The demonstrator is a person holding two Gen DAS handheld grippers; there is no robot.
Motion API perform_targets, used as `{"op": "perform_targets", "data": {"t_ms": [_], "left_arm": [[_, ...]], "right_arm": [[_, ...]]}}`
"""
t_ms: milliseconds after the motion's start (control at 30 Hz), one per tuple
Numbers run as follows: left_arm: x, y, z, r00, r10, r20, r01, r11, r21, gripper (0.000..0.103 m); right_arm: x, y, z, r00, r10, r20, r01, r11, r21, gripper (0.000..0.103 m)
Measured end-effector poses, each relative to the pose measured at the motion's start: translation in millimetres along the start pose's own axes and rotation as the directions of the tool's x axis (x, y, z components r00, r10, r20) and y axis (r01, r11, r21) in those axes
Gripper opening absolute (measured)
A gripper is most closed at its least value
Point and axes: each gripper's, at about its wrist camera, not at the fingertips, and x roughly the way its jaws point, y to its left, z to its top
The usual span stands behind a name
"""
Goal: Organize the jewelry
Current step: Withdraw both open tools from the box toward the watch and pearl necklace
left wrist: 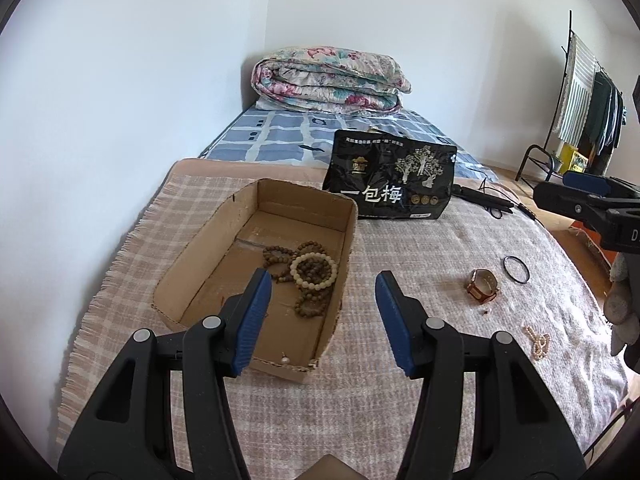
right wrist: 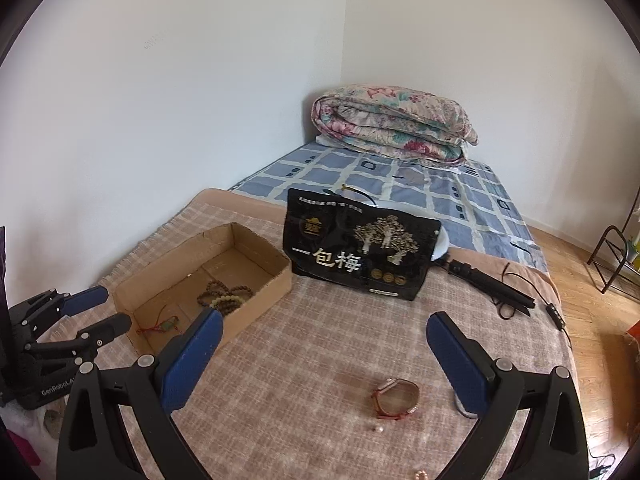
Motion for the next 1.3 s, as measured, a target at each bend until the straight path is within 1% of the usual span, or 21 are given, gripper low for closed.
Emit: {"op": "perform_targets", "data": {"t_ms": [167, 400, 567, 633, 800, 933, 1300], "left_arm": [[5.5, -27.2, -1.8, 1.000, -0.029, -0.013, 0.029, 0.999, 0.014, 0.056], [20.1, -59.6, -6.3, 0.996, -0.070, -0.047, 0.071, 0.997, 0.013, 0.056], [30.9, -79.4, -9.3, 0.993, -0.085, -0.076, 0.088, 0.996, 0.032, 0.056], [35.6, -85.1, -10.1, 0.990, -0.109, -0.090, 0.112, 0.993, 0.035, 0.056], [48.6, -102.7, -13.5, 0.984, -0.138, -0.111, 0.144, 0.988, 0.050, 0.056], [62.3, -112.6, -15.6, 0.978, -0.158, -0.136, 0.164, 0.986, 0.035, 0.056], [110.0, -136.5, -21.3, 0.960, -0.196, -0.201, 0.199, 0.980, -0.004, 0.056]], "right_arm": [[-26.6, -36.9, -23.4, 0.998, -0.060, -0.003, 0.060, 0.998, -0.010, 0.103], [-55.3, -90.1, -61.4, 0.990, -0.137, -0.027, 0.138, 0.990, 0.029, 0.103], [-68.7, -114.5, -86.7, 0.985, -0.169, -0.048, 0.171, 0.985, 0.038, 0.103], [-70.9, -120.5, -97.2, 0.982, -0.178, -0.060, 0.181, 0.983, 0.037, 0.103], [-68.9, -132.0, -124.0, 0.981, -0.170, -0.094, 0.176, 0.983, 0.053, 0.103], [-57.3, -138.9, -146.3, 0.981, -0.141, -0.135, 0.154, 0.984, 0.090, 0.101], [-24.7, -149.1, -191.0, 0.969, -0.104, -0.224, 0.143, 0.975, 0.168, 0.097]]}}
